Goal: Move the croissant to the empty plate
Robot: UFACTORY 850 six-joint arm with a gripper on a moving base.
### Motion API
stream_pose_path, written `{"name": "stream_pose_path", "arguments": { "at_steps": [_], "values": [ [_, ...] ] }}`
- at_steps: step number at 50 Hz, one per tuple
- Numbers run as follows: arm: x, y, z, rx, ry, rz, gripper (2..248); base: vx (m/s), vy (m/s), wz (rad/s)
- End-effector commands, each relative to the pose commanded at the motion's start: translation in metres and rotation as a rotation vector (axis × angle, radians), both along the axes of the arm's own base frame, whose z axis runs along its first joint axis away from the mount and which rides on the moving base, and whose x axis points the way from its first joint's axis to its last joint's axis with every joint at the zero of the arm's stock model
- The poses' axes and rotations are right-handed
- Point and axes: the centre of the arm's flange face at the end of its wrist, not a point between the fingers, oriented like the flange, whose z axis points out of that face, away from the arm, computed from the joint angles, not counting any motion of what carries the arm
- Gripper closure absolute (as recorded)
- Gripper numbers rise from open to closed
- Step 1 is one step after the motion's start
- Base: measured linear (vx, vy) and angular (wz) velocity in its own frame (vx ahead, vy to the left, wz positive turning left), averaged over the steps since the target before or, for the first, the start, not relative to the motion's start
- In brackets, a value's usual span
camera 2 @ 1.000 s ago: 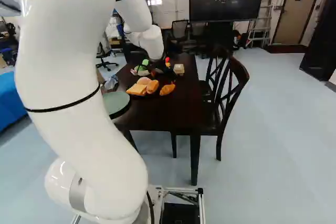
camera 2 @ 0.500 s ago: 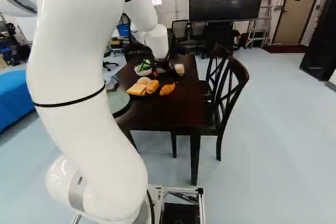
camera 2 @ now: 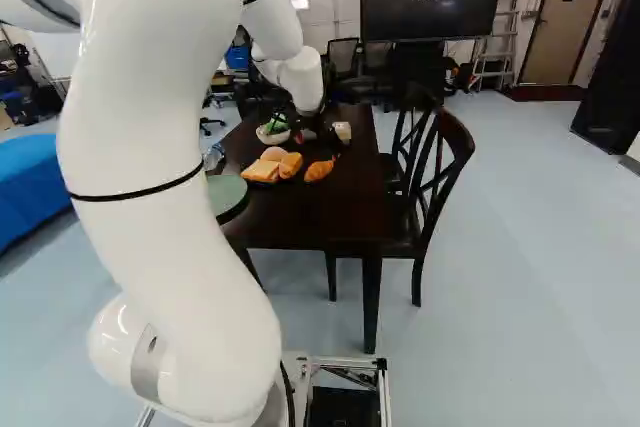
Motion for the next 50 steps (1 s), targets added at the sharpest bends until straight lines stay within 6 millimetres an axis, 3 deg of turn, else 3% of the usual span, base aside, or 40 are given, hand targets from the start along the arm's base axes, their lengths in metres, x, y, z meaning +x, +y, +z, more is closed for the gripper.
{"name": "stream_pose_path", "arguments": {
  "at_steps": [50],
  "values": [
    [0.0062, -0.0062, -0.0002, 0.0, -0.003, -0.009, 3, 0.0, 0.0, 0.0]
  ]
}}
